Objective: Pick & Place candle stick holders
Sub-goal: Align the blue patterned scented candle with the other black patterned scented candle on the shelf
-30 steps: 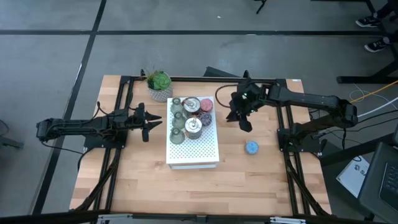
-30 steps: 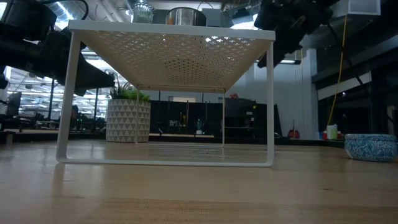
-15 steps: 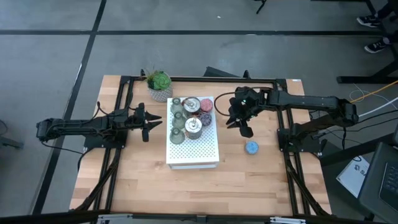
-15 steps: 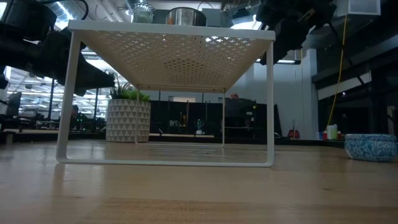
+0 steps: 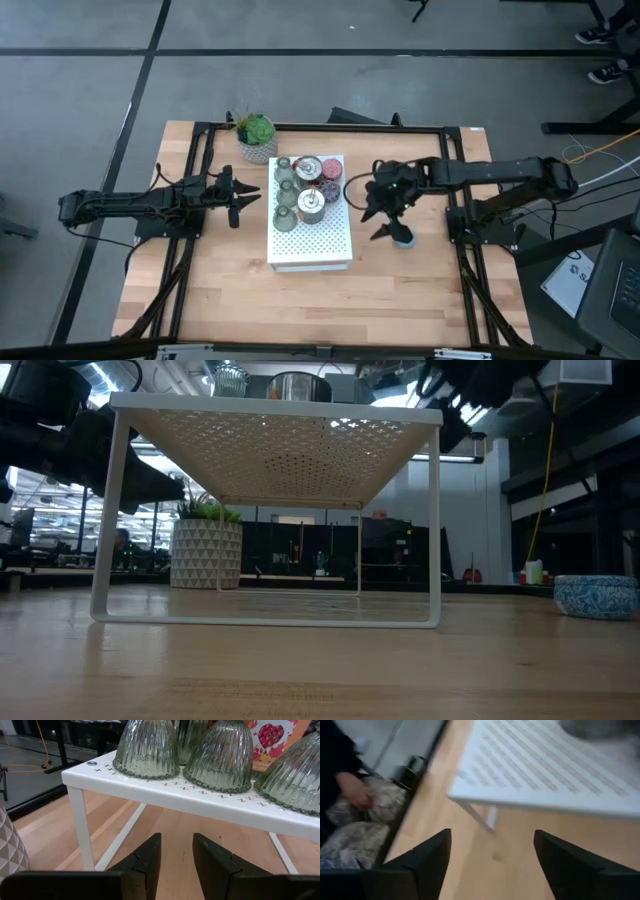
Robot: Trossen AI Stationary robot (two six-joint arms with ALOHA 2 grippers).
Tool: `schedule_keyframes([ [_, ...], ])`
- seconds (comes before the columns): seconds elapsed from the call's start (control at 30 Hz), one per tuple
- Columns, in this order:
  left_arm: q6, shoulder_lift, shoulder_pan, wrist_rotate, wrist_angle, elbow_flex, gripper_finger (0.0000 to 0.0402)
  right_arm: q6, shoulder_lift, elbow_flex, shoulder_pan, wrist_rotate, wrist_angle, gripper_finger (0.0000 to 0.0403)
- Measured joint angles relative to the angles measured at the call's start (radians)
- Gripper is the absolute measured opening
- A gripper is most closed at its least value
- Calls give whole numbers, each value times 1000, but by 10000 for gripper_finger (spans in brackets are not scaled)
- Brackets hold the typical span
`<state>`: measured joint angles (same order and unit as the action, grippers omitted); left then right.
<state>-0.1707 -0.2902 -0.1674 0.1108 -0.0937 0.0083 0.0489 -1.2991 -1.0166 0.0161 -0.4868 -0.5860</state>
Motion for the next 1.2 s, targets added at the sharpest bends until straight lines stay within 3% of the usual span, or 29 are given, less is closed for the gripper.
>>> schedule_keyframes([
  [0.4,0,0,0,0,0,0,107,-56,-3,-1,-141,1,-20,305],
  [0.53,0,0,0,0,0,0,107,-171,-3,-1,-178,0,-95,305],
  [0.73,0,0,0,0,0,0,107,-196,-3,-1,-225,7,-282,305],
  [1.2,0,0,0,0,0,0,107,-386,-4,10,-286,284,-450,305],
])
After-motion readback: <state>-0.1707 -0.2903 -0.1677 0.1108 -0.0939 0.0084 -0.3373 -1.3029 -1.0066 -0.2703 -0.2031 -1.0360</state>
